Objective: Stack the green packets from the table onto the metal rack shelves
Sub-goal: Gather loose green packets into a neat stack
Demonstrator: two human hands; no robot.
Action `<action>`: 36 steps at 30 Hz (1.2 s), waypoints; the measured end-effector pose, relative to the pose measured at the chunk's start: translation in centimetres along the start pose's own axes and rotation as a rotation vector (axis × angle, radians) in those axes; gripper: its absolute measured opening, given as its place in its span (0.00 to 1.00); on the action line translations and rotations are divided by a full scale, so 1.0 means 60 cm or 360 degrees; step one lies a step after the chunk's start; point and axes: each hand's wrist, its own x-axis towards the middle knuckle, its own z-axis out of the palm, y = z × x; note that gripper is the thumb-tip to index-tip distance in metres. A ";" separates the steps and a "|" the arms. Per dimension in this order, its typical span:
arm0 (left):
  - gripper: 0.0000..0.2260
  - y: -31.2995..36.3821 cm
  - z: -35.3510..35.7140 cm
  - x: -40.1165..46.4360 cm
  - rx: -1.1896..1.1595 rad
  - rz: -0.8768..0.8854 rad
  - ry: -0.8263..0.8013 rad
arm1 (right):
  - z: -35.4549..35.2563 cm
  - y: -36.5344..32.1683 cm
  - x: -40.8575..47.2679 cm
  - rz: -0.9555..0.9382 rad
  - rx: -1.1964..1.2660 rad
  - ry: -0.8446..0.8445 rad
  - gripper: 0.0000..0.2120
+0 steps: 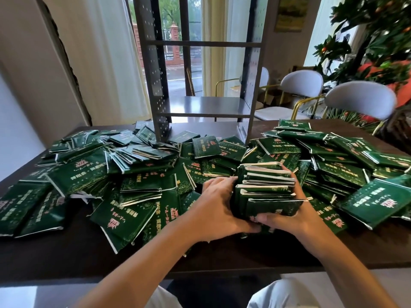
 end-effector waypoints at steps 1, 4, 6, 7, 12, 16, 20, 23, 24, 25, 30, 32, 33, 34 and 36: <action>0.33 0.004 -0.006 0.001 0.0078 0.0046 0.0024 | -0.001 0.000 0.000 -0.0004 0.0013 0.0019 0.44; 0.31 0.007 -0.014 0.005 0.0133 0.0111 0.0027 | 0.001 -0.001 0.001 -0.0015 -0.0007 0.0004 0.42; 0.32 0.007 -0.013 0.004 0.0144 0.0111 0.0013 | 0.005 0.000 0.001 -0.0009 -0.0006 -0.0001 0.46; 0.32 0.006 -0.012 0.003 0.0160 0.0116 0.0014 | 0.007 0.000 0.001 -0.0013 0.0006 0.0000 0.47; 0.43 0.002 -0.016 -0.001 -0.0054 -0.0019 -0.0036 | 0.012 0.015 0.005 -0.0069 0.0071 0.0065 0.52; 0.55 0.011 -0.013 -0.009 -0.0258 0.0011 -0.0045 | 0.021 0.014 0.002 -0.0074 0.0115 0.0081 0.65; 0.57 0.016 0.004 -0.012 -0.0182 0.0056 0.0002 | 0.029 0.014 0.002 -0.0054 0.0199 0.0035 0.64; 0.55 0.014 0.008 -0.011 -0.0087 0.0008 -0.0024 | 0.026 0.019 -0.002 -0.0074 0.0158 -0.0006 0.62; 0.54 0.012 0.006 -0.011 -0.0070 -0.0019 -0.0053 | 0.023 0.022 -0.004 -0.0091 0.0136 -0.0022 0.61; 0.54 0.011 0.003 -0.010 -0.0061 -0.0044 -0.0087 | 0.019 0.023 -0.006 -0.0098 0.0110 -0.0039 0.61; 0.53 0.020 -0.032 -0.010 0.0067 -0.0085 -0.0202 | 0.011 0.018 0.004 -0.0121 -0.0072 0.0000 0.55; 0.49 0.024 -0.059 -0.013 0.0178 -0.0148 -0.0261 | 0.012 0.015 0.008 -0.0143 -0.0085 0.0057 0.48; 0.45 0.021 -0.074 -0.015 0.0253 -0.0187 -0.0285 | 0.013 0.013 0.008 -0.0135 -0.0068 0.0079 0.46; 0.41 0.016 -0.087 -0.018 0.0377 -0.0223 -0.0300 | 0.016 0.012 0.007 -0.0118 -0.0031 0.0095 0.44; 0.36 0.008 -0.102 -0.030 0.0762 -0.0282 -0.0312 | 0.020 0.011 0.004 -0.0099 0.0022 0.0102 0.46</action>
